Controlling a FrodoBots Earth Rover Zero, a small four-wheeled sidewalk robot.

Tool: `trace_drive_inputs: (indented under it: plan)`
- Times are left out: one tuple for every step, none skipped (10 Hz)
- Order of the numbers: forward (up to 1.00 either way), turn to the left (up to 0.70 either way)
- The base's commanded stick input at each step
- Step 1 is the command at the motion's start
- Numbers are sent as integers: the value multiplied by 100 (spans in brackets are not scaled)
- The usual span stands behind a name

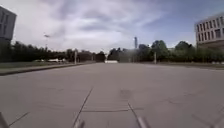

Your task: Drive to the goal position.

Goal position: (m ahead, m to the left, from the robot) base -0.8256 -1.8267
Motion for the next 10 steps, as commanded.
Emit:
trace_drive_inputs:
  plan:
    - [100, 0]
    - [100, 0]
    - [100, 0]
    - [100, 0]
    - [100, 0]
    - [100, 0]
    - [100, 0]
    - [100, 0]
    - [100, 0]
    - [100, 0]
